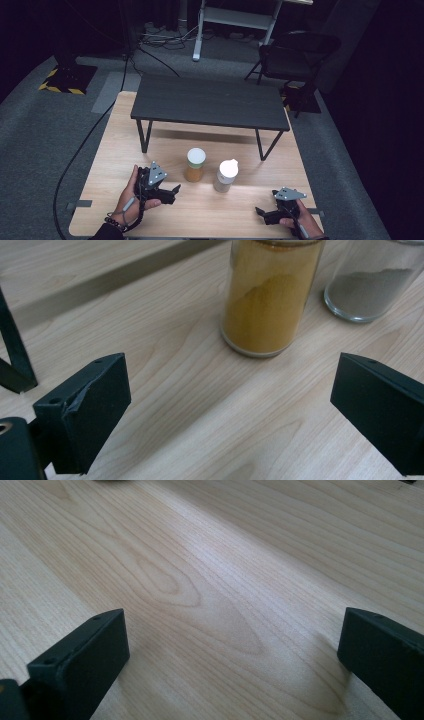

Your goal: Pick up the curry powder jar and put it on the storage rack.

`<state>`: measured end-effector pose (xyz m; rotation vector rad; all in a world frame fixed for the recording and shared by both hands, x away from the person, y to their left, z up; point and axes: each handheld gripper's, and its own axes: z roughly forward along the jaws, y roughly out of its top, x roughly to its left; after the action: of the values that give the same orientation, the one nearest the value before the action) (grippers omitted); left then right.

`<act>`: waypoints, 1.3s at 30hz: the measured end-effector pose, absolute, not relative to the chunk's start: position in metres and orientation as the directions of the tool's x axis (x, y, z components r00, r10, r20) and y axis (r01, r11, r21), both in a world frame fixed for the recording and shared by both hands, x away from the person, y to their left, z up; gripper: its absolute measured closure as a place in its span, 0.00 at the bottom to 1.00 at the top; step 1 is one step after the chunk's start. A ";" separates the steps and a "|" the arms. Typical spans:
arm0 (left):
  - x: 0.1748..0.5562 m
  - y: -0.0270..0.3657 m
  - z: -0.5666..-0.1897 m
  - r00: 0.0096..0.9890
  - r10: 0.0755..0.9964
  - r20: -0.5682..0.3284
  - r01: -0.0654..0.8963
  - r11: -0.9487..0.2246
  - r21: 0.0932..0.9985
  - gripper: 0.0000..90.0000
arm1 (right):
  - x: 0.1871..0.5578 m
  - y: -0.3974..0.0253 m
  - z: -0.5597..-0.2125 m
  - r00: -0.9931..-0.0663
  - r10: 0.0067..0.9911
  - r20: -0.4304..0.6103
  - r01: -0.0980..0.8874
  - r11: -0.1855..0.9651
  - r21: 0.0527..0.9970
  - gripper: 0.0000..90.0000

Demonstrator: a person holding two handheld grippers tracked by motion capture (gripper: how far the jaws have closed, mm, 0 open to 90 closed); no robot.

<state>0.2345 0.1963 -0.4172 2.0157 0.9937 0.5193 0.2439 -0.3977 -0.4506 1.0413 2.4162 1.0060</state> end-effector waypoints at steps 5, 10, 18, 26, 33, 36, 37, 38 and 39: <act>0.238 0.195 -0.415 0.611 0.792 -0.006 0.452 -0.342 0.824 0.03 | 0.244 -0.398 -0.451 -0.682 0.731 -0.017 0.503 0.486 0.715 0.00; 0.241 0.192 -0.414 0.616 0.788 -0.012 0.446 -0.336 0.829 0.03 | 0.244 -0.398 -0.451 -0.684 0.729 -0.017 0.501 0.487 0.715 0.00; 0.248 0.186 -0.413 0.626 0.779 -0.034 0.438 -0.314 0.842 0.03 | 0.244 -0.398 -0.451 -0.685 0.728 -0.017 0.501 0.488 0.715 0.00; 0.254 0.177 -0.413 0.638 0.768 -0.043 0.429 -0.309 0.849 0.03 | 0.244 -0.398 -0.451 -0.685 0.728 -0.017 0.501 0.488 0.715 0.00; 0.260 0.176 -0.415 0.633 0.771 -0.068 0.438 -0.284 0.853 0.03 | 0.245 -0.399 -0.451 -0.687 0.727 -0.018 0.500 0.489 0.715 0.00; 0.262 0.177 -0.416 0.631 0.770 -0.090 0.444 -0.264 0.856 0.03 | 0.245 -0.399 -0.451 -0.687 0.727 -0.017 0.500 0.489 0.715 0.00; 0.263 0.178 -0.417 0.630 0.771 -0.096 0.446 -0.258 0.857 0.03 | 0.244 -0.399 -0.451 -0.687 0.727 -0.017 0.499 0.489 0.715 0.00; 0.264 0.178 -0.418 0.627 0.771 -0.108 0.451 -0.247 0.857 0.03 | 0.244 -0.399 -0.451 -0.687 0.727 -0.017 0.499 0.489 0.715 0.00; 0.265 0.178 -0.419 0.625 0.772 -0.116 0.455 -0.240 0.858 0.03 | 0.244 -0.399 -0.451 -0.687 0.726 -0.017 0.499 0.489 0.715 0.00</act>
<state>0.2648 0.1779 -0.4185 1.8846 0.9774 0.4128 0.2445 -0.3989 -0.4507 1.0324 2.4213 1.0084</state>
